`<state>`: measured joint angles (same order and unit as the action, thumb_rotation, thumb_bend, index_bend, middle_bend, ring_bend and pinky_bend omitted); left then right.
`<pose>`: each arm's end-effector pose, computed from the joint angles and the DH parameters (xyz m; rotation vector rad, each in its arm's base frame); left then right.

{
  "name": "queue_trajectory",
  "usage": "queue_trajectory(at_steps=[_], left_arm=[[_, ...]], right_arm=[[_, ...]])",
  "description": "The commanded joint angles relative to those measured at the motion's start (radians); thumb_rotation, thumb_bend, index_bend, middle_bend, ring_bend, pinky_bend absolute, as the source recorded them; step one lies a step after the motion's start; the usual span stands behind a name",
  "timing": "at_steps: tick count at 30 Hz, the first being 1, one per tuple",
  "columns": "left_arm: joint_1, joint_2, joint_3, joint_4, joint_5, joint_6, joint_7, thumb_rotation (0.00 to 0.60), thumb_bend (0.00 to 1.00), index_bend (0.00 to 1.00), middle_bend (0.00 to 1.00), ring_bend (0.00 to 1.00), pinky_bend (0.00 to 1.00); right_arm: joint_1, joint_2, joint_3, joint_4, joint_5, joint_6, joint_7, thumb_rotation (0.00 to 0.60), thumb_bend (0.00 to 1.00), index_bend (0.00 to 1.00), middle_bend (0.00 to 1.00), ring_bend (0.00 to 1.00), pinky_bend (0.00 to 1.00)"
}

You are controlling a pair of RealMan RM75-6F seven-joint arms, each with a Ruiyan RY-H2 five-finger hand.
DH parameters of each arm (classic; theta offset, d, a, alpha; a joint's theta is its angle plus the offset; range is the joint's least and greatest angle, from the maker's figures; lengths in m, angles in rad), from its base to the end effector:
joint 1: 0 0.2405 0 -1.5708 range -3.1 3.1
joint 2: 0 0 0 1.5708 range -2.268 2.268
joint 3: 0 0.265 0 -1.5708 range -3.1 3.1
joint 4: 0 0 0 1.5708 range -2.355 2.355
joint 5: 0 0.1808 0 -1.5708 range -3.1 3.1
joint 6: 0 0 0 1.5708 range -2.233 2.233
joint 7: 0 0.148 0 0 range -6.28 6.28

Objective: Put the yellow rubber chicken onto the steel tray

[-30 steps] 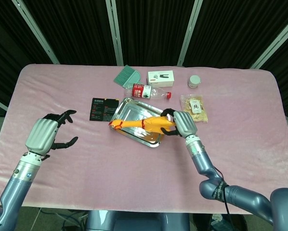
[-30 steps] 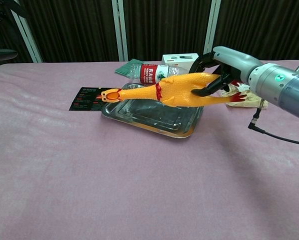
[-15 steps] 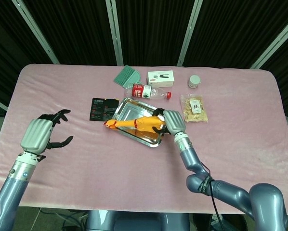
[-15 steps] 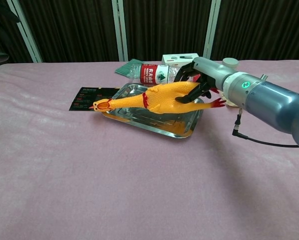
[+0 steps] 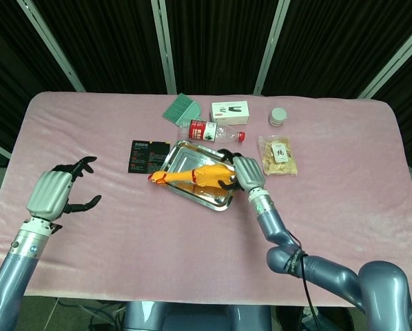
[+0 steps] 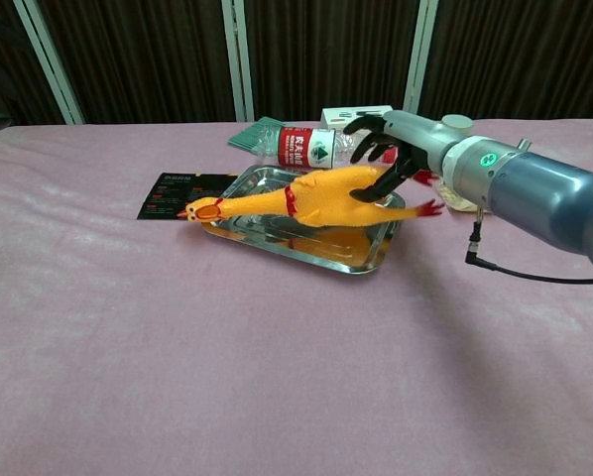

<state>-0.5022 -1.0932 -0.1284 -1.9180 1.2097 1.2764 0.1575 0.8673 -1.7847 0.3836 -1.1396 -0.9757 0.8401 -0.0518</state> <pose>-0.1904 0.2877 0.1637 -1.5435 -1.0048 -1.0931 -0.1228 -0.4077 -0.0258 1.5815 -1.3278 1.1553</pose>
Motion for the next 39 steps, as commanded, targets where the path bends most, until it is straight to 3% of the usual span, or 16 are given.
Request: queue_trajectory(at_steps=[1, 6, 14, 17, 21, 28, 33, 39], left_arm=[[0.002, -0.001, -0.004, 0.0, 0.0, -0.001, -0.001, 0.6, 0.22, 0.16, 0.33, 0.35, 0.33], [0.009, 0.003, -0.014, -0.01, 0.009, 0.004, 0.001, 0.6, 0.22, 0.16, 0.33, 0.35, 0.33], [0.021, 0.009, -0.028, -0.006, 0.008, 0.015, 0.012, 0.6, 0.22, 0.16, 0.33, 0.35, 0.33], [0.027, 0.007, -0.029, 0.002, 0.012, 0.023, 0.019, 0.6, 0.22, 0.16, 0.33, 0.35, 0.3], [0.042, 0.007, -0.025, 0.015, 0.023, 0.043, 0.035, 0.6, 0.22, 0.17, 0.33, 0.35, 0.27], [0.076, 0.004, -0.008, 0.052, 0.05, 0.076, 0.045, 0.6, 0.22, 0.2, 0.33, 0.32, 0.22], [0.109, -0.008, 0.024, 0.086, 0.082, 0.085, 0.019, 0.6, 0.22, 0.2, 0.31, 0.29, 0.21], [0.169, -0.032, 0.061, 0.114, 0.133, 0.149, 0.005, 0.6, 0.22, 0.19, 0.27, 0.23, 0.17]], right_arm=[[-0.011, 0.034, -0.009, -0.04, -0.002, -0.002, -0.013, 0.6, 0.31, 0.0, 0.11, 0.07, 0.26], [-0.022, 0.071, -0.014, -0.091, 0.025, 0.005, -0.046, 0.6, 0.18, 0.0, 0.06, 0.03, 0.22], [-0.08, 0.174, -0.01, -0.191, -0.019, 0.085, -0.021, 0.6, 0.17, 0.0, 0.09, 0.07, 0.24], [-0.118, 0.223, -0.011, -0.234, -0.058, 0.136, 0.01, 0.6, 0.25, 0.09, 0.19, 0.18, 0.33], [-0.174, 0.29, -0.027, -0.279, -0.114, 0.209, 0.029, 0.6, 0.32, 0.27, 0.26, 0.23, 0.37], [-0.288, 0.414, -0.113, -0.325, -0.224, 0.323, 0.009, 0.6, 0.32, 0.29, 0.27, 0.23, 0.32], [-0.378, 0.488, -0.204, -0.346, -0.307, 0.398, -0.009, 0.6, 0.32, 0.18, 0.26, 0.14, 0.16], [-0.491, 0.545, -0.285, -0.373, -0.389, 0.524, -0.034, 0.6, 0.32, 0.1, 0.22, 0.09, 0.09]])
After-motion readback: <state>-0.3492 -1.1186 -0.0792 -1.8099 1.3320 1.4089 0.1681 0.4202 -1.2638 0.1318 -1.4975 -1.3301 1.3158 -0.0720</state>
